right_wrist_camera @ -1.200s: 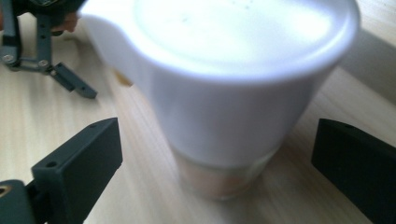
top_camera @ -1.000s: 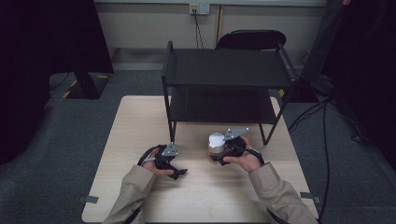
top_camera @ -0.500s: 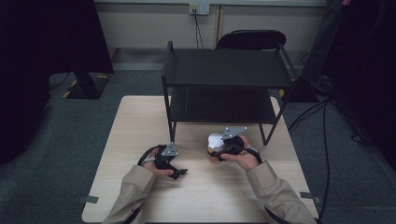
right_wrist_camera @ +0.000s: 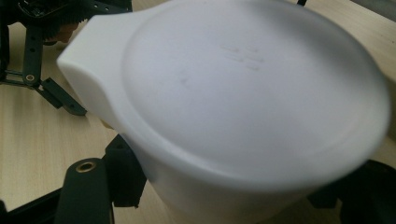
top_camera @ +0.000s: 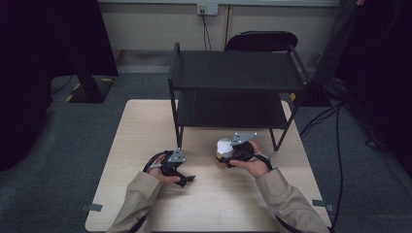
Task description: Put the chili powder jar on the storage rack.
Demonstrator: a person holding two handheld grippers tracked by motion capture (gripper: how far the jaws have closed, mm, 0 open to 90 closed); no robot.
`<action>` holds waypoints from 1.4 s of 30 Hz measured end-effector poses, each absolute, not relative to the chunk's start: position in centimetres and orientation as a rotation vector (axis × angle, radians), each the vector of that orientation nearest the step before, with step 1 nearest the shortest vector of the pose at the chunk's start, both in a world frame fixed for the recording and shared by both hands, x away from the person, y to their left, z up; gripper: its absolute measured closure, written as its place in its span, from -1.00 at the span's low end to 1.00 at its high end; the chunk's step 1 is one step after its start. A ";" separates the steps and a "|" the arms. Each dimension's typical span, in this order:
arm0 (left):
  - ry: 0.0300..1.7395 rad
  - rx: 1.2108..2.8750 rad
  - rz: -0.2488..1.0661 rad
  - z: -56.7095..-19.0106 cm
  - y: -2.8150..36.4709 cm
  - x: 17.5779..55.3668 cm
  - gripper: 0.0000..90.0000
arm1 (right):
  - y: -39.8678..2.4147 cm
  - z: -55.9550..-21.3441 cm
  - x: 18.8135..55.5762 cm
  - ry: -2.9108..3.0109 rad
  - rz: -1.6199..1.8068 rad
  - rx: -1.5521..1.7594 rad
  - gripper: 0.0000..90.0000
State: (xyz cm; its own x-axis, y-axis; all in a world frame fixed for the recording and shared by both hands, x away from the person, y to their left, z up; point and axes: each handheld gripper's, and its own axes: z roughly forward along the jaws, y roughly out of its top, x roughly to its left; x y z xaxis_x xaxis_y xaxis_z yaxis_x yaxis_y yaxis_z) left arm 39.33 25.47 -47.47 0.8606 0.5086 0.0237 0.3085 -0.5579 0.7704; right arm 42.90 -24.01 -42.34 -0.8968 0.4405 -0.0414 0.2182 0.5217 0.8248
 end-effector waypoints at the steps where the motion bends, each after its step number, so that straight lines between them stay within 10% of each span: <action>1: 0.589 2.203 0.309 -47.5 25.5 39.3 -1.00 | -24.0 -42.3 42.8 2.520 1.316 0.560 -0.32; 42: 0.588 2.199 0.310 -47.5 25.5 39.3 -1.00 | -24.5 -40.4 41.8 2.508 1.345 0.542 -0.32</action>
